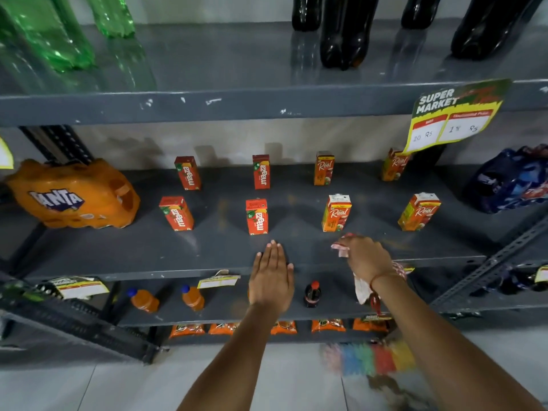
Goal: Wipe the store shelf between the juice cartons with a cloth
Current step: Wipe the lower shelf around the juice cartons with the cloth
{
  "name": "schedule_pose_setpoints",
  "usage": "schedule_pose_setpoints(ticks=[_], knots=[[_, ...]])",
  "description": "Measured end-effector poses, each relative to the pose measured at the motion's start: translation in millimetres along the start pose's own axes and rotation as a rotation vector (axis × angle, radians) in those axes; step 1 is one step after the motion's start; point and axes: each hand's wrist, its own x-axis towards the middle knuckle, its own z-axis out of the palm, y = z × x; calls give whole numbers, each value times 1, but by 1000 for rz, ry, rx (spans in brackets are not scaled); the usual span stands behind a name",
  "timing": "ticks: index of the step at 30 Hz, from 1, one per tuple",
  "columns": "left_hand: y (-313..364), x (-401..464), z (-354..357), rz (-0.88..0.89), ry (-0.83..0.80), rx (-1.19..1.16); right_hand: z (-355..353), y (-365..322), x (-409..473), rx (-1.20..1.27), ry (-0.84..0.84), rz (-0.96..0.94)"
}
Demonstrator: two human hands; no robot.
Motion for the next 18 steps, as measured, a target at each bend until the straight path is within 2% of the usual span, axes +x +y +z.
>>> schedule_pose_setpoints(ticks=[2, 7, 13, 18], knots=[[11, 5, 3, 25, 4, -13, 2, -11, -2, 53, 55, -42], [32, 22, 19, 68, 30, -39, 47, -29, -14, 18, 113, -337], [45, 28, 29, -17, 131, -31, 40, 6, -4, 36, 157, -335], [58, 32, 29, -73, 136, -23, 32, 35, -2, 32, 122, -306]])
